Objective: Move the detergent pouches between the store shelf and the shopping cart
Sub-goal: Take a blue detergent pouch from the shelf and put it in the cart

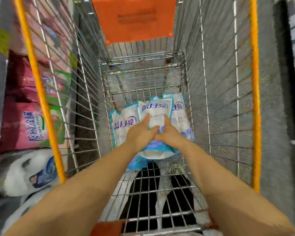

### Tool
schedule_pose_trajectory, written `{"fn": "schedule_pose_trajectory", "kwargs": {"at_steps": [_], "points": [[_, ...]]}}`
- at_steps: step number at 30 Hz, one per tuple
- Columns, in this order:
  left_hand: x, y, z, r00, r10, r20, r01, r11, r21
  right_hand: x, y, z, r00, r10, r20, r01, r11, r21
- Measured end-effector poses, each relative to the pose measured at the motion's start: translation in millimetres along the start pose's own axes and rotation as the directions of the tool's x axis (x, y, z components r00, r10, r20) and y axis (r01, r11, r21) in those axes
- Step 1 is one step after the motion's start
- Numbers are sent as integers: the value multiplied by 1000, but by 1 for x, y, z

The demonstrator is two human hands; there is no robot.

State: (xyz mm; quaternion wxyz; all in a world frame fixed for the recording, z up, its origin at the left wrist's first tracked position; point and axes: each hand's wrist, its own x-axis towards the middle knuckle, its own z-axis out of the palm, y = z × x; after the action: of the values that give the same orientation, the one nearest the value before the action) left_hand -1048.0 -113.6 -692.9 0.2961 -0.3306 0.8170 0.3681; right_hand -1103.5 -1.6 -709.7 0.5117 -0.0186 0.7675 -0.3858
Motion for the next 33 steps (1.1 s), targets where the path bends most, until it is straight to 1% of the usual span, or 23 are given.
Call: {"fn": "schedule_pose_trajectory", "kwargs": {"at_steps": [1, 3, 6, 9, 12, 15, 16, 17, 22, 25, 27, 28, 30, 31, 33], "points": [[2, -5, 7, 1000, -7, 12, 7, 1000, -12, 3, 6, 3, 1000, 25, -8, -25, 999, -25], [5, -14, 18, 999, -12, 36, 14, 999, -52, 5, 17, 10, 999, 27, -44, -29, 999, -33], [7, -25, 28, 995, -51, 82, 59, 995, -86, 4, 33, 23, 990, 29, -137, -22, 998, 54], [4, -30, 28, 993, -88, 80, 95, 992, -88, 0, 38, 29, 981, 57, -187, -48, 997, 57], [-5, -30, 20, 996, -81, 42, 84, 994, -71, -2, 33, 24, 969, 97, -225, -104, 994, -18], [-14, -25, 10, 995, -90, -47, 85, 992, -90, -8, 21, 15, 954, 139, -267, -185, 970, -156], [-17, -23, 7, 993, -87, -80, 79, 992, -99, -11, 15, 12, 951, 139, -278, -193, 965, -178], [-21, -19, 3, 991, -80, -107, 68, 992, -107, -15, 10, 9, 951, 116, -285, -174, 967, -187], [-59, 3, -6, 973, -12, -230, -18, 992, -127, -46, -18, 6, 966, -88, -245, 25, 968, -249], [-98, 18, -7, 942, 7, -334, -65, 984, -163, -80, -34, 7, 946, -213, -244, 144, 951, -272], [-130, 28, -6, 913, 10, -409, -98, 976, -195, -110, -42, 8, 915, -323, -241, 242, 919, -312], [-148, 33, -8, 889, 1, -459, -107, 973, -205, -127, -48, 9, 895, -377, -237, 294, 900, -320], [-187, 41, -19, 820, -25, -573, -132, 964, -231, -165, -64, 12, 853, -474, -217, 395, 860, -322], [-207, 44, -27, 776, -24, -630, -165, 956, -241, -183, -74, 14, 829, -521, -206, 446, 836, -319], [-251, 48, -48, 665, -20, -746, -238, 942, -238, -222, -100, 24, 757, -628, -182, 563, 767, -306]]}}
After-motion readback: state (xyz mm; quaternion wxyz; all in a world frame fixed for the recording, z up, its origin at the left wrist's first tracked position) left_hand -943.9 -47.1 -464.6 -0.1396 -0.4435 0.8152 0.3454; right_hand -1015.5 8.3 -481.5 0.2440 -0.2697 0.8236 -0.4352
